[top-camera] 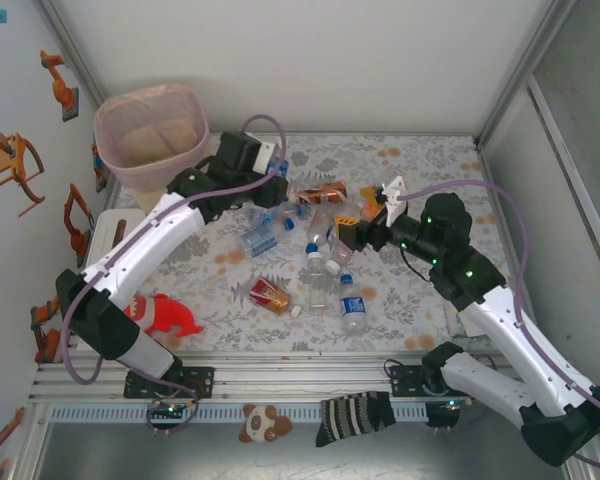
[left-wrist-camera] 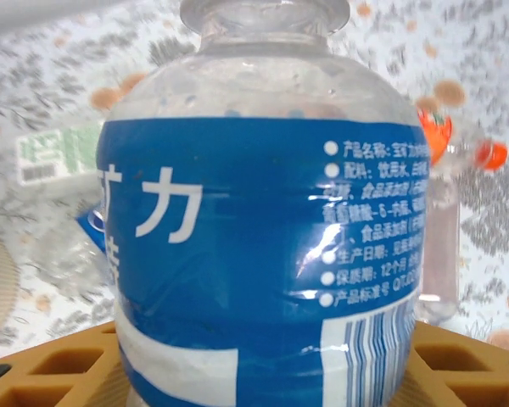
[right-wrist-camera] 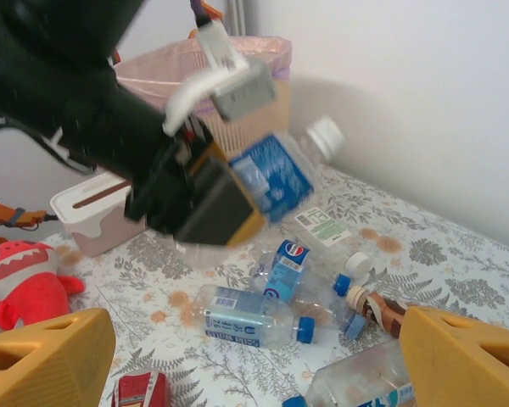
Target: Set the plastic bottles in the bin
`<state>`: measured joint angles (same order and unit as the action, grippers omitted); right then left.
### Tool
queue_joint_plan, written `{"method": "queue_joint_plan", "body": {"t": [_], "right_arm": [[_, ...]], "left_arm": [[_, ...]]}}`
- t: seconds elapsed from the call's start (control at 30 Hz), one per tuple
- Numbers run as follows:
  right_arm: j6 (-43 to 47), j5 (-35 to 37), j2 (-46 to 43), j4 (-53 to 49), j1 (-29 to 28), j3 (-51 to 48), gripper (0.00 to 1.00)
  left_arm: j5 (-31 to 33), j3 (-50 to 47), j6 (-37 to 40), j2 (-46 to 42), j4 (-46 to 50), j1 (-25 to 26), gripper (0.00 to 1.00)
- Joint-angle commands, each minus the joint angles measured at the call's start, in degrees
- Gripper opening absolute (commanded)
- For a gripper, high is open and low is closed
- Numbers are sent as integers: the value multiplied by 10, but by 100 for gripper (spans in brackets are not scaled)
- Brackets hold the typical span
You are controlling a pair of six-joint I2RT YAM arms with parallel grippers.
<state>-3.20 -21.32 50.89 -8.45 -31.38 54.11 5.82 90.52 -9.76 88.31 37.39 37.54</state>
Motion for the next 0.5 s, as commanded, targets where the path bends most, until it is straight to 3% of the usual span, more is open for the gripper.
{"method": "queue_joint_plan", "body": {"t": [0.0, 0.47], "right_arm": [[-7, 4, -7, 1, -2, 7, 86], [-14, -4, -7, 0, -3, 12, 85]], "left_arm": [[-16, 40, 36, -17, 9, -26, 58], [-58, 165, 61, -17, 24, -179, 57]]}}
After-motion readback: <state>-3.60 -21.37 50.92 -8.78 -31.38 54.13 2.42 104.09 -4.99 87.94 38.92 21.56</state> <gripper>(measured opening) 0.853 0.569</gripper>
